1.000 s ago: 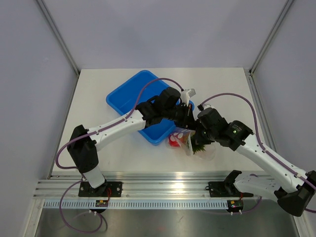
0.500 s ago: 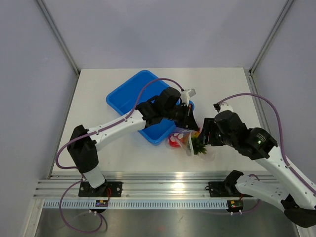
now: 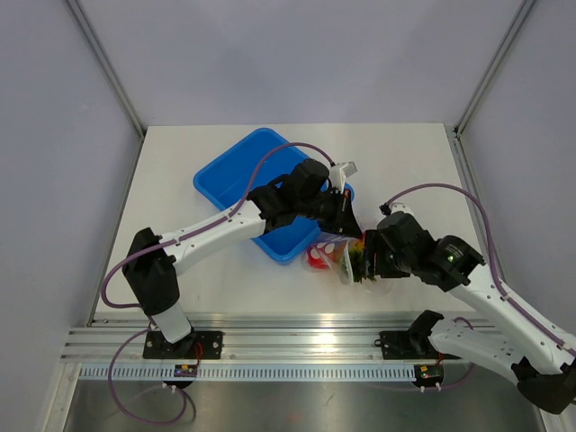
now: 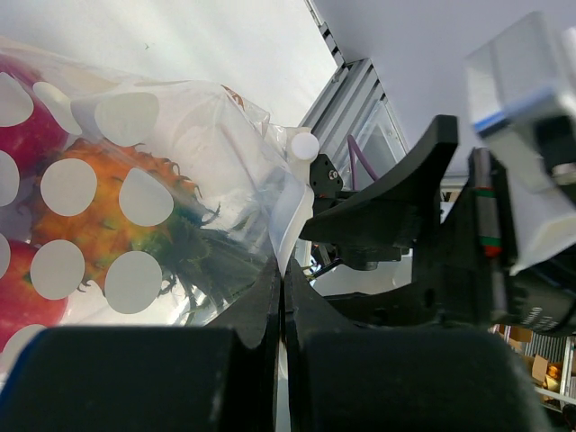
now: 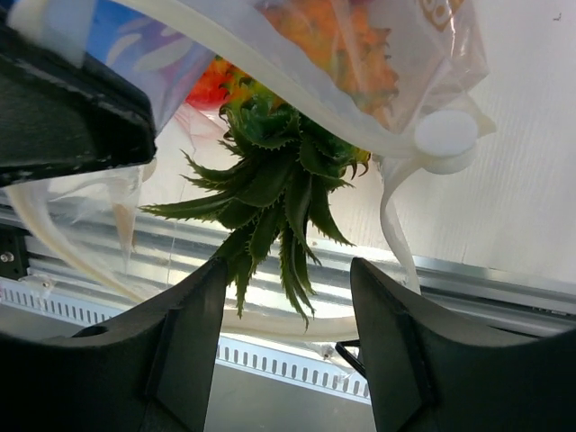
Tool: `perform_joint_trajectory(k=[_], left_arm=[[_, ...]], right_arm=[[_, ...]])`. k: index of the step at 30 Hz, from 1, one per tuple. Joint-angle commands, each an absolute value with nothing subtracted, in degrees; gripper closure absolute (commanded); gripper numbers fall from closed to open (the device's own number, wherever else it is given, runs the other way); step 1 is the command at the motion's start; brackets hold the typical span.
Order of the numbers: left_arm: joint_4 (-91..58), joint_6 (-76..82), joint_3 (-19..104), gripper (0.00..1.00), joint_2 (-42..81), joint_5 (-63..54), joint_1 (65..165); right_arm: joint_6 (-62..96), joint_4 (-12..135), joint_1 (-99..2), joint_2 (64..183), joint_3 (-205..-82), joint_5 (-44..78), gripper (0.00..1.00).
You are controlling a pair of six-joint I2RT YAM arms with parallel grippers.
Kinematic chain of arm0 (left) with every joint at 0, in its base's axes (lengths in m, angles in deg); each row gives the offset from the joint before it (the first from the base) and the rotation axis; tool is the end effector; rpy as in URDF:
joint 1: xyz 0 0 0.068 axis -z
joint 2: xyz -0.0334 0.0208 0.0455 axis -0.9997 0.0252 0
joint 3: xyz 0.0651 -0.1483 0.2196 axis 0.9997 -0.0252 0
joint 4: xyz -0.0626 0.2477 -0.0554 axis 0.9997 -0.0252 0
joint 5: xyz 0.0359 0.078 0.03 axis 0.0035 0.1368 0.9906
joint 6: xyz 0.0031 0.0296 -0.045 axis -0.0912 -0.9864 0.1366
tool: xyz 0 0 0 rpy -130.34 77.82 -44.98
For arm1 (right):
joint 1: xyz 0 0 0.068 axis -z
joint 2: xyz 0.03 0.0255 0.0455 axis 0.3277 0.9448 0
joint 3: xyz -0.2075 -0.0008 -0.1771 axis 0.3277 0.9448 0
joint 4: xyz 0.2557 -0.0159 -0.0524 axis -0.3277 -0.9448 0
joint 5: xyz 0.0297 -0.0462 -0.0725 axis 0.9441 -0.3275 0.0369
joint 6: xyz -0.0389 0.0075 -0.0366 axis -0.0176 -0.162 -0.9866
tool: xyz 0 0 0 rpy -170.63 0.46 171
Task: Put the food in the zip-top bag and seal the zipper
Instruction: Adjust the fake fruit in the zipper food storage bag.
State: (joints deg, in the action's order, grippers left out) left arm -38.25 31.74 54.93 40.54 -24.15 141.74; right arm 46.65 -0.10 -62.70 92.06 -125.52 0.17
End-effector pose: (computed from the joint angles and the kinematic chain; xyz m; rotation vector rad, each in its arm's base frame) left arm 0.2222 -0.3247 0.3277 0.5972 2.3582 -1.3902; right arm 0.1112 0.0981 0.3189 -0.0957 2.5443 0.3701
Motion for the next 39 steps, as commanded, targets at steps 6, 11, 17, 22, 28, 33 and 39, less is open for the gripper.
perform_joint_trajectory(k=[6, 11, 17, 22, 28, 33, 39], left_arm=[[-35.09, 32.32, 57.26, 1.00, 38.91, -26.09, 141.73], [-35.18, 32.32, 57.52, 1.00, 38.91, -26.00, 141.73], [-35.18, 32.32, 57.52, 1.00, 38.91, -26.26, 141.73], [-35.18, 32.32, 57.61, 1.00, 38.91, -26.44, 141.73], [-33.61, 33.54, 57.61, 1.00, 39.52, -28.01, 141.73], [-31.41, 35.92, 58.14, 1.00, 40.58, -30.21, 142.34], [-29.39, 37.76, 59.37, 1.00, 41.37, -32.06, 142.52]], right_arm=[[47.00, 5.71, -63.08, 95.91, -123.95, 1.05, 0.39], [47.62, 8.70, -63.08, 98.29, -122.20, 2.28, 0.46], [49.02, 10.46, -63.08, 99.08, -121.05, 0.44, 0.73], [50.17, 8.18, -63.08, 96.80, -123.07, -6.76, 1.00], [52.10, 4.05, -63.08, 93.56, -127.46, -16.77, 1.00], [52.19, 4.82, -62.99, 90.30, -128.70, -21.01, 1.00], [49.91, 8.61, -63.08, 90.63, -126.07, -17.06, 1.00]])
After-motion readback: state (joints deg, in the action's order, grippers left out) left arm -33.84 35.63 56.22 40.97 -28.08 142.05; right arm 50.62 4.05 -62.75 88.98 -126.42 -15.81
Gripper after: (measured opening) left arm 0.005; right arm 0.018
